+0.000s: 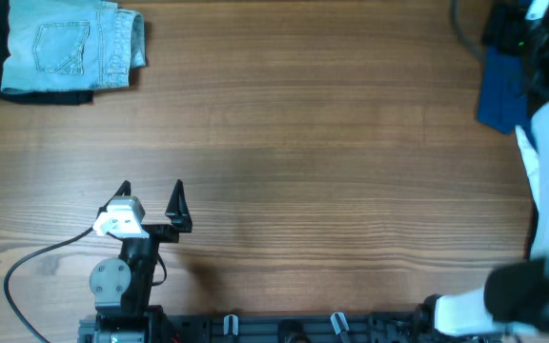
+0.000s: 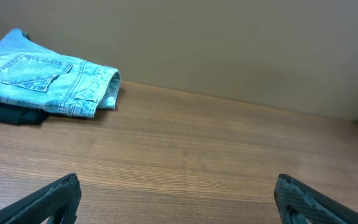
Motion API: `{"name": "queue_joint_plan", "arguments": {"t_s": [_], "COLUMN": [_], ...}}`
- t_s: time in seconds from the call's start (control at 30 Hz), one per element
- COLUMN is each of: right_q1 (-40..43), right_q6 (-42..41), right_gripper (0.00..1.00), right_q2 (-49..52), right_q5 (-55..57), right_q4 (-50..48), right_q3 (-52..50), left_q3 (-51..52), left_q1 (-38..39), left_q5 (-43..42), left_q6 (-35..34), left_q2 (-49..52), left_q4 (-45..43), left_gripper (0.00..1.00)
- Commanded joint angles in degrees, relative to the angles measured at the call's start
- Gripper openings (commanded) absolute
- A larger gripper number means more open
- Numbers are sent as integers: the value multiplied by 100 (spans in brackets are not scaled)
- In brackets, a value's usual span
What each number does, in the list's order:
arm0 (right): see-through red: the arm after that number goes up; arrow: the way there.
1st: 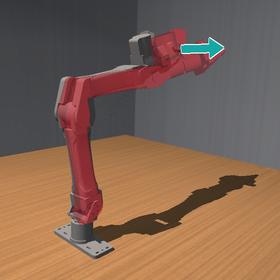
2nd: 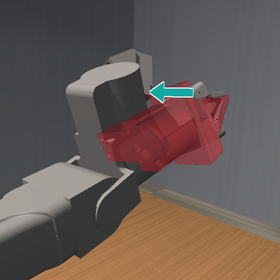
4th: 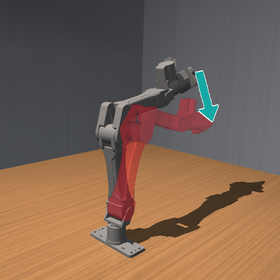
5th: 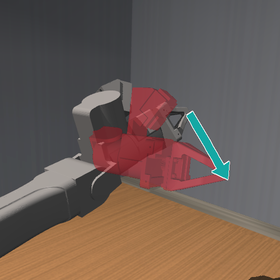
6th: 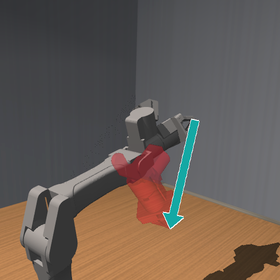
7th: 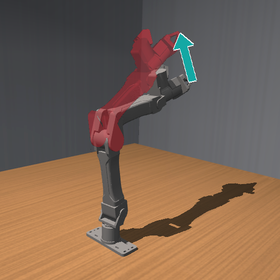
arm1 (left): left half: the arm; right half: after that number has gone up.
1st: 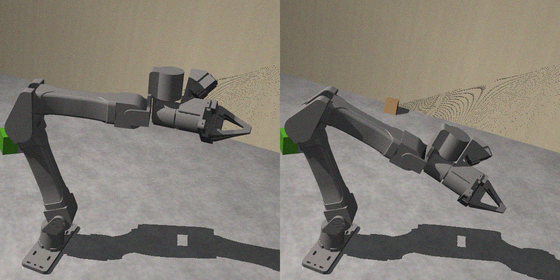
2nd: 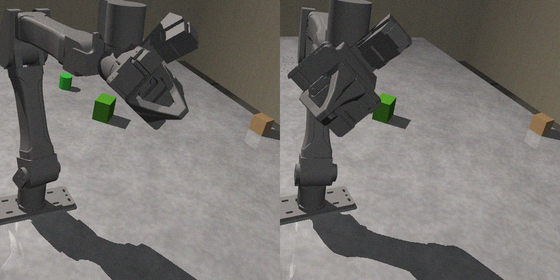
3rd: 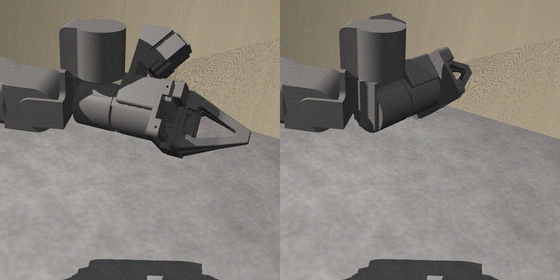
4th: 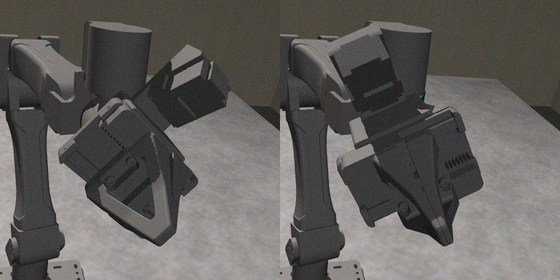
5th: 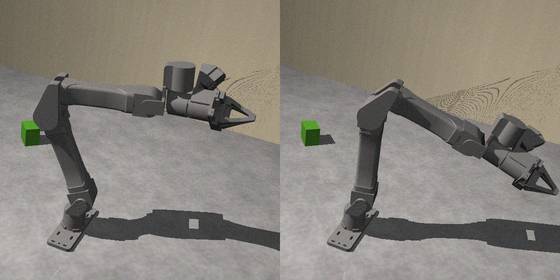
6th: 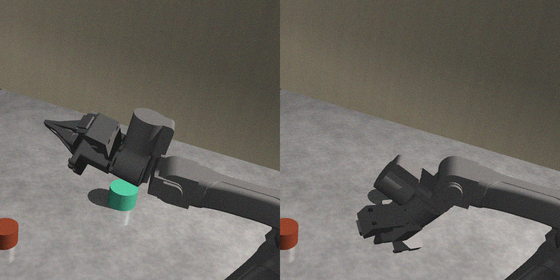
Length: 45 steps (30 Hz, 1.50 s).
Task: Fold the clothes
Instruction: 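Reach the right gripper to the teal polo shirt pile at right, then grasp the teal polo shirt with the right gripper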
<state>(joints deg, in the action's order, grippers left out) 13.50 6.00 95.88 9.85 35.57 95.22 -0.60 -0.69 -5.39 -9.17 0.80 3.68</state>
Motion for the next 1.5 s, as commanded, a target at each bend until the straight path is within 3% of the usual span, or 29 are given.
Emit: {"name": "queue_joint_plan", "arguments": {"t_s": [0.0,0.23,0.47,0.7,0.83,0.9,1.13,1.47], "right_q1": [426,608,610,780,907,966,1021,1021], "right_q6": [153,564,437,516,514,518,597,568], "right_gripper": [100,100,100,99,86,85,93,94], "right_q2": [1091,2208,2708,2767,2767,2785,2940,3285], "right_q5": [-623,-389,605,717,706,691,295,713], "right_q4": [684,1196,793,306,247,258,258,83], "right_q3": [352,350,350,267,264,256,254,254], "left_q3": [28,28,28,28,28,28,28,28], "left_q1": [44,44,44,44,44,44,44,44], "left_q5": [37,37,37,37,37,37,37,37], "left_q6": [-31,-31,-31,-31,-31,-31,-31,-31], "left_q2": [-52,-52,-52,-52,-52,-52,-52,-52], "left_q4": [28,28,28,28,28,28,28,28], "left_gripper": [100,100,100,100,100,100,100,100]}}
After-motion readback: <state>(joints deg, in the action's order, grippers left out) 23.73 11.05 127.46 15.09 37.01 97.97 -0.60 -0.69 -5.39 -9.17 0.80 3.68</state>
